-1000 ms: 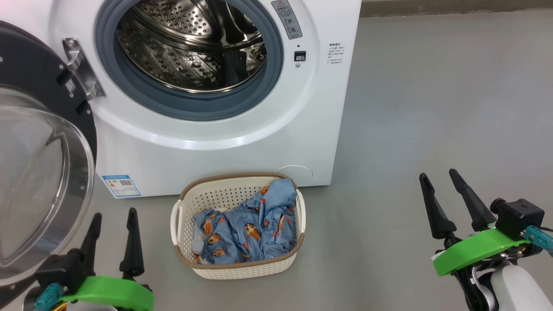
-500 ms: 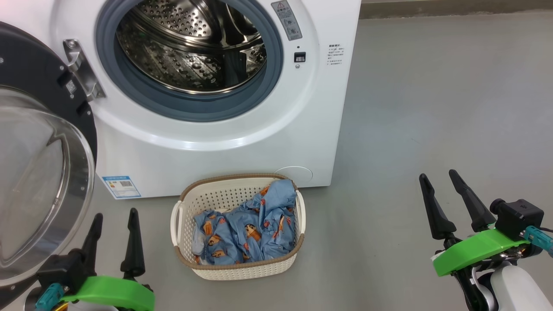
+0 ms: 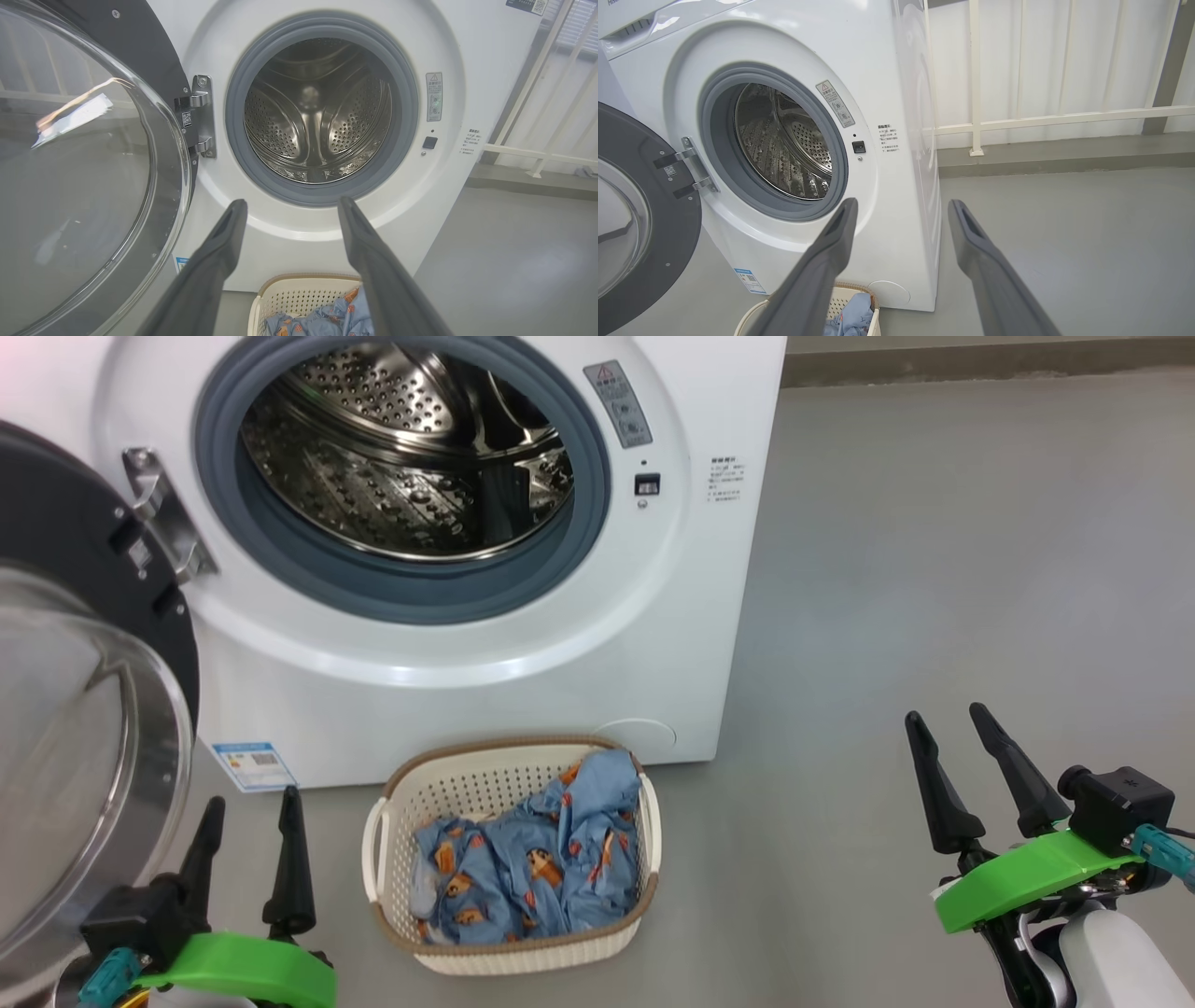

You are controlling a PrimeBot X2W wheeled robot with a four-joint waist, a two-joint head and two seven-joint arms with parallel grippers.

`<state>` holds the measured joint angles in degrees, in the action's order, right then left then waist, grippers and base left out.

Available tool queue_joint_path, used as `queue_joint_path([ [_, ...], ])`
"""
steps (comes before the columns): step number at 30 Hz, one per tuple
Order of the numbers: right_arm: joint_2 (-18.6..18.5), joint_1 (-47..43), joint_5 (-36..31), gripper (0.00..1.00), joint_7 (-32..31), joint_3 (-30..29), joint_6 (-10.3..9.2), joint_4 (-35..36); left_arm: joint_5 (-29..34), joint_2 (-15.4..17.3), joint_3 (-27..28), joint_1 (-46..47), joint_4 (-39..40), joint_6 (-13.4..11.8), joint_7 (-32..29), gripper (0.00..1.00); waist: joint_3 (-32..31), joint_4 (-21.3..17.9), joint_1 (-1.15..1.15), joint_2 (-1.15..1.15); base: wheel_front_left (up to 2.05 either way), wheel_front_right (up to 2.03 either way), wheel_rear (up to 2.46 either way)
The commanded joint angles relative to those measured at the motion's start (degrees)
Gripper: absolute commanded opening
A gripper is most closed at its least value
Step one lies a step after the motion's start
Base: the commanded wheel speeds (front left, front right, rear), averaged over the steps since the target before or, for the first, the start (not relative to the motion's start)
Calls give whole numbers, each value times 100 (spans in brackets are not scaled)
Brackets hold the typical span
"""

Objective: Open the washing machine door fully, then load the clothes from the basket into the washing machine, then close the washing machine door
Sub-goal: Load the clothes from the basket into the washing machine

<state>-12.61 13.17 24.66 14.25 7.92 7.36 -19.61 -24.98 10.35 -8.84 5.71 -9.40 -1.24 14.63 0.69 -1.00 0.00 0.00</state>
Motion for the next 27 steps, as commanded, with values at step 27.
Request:
queue_joint_path([
  [27,-44,-26,-17,100,74,181,13,72,-26,186,135,180,84,-29,37,100,-44,14,0,0,100,-100,0],
])
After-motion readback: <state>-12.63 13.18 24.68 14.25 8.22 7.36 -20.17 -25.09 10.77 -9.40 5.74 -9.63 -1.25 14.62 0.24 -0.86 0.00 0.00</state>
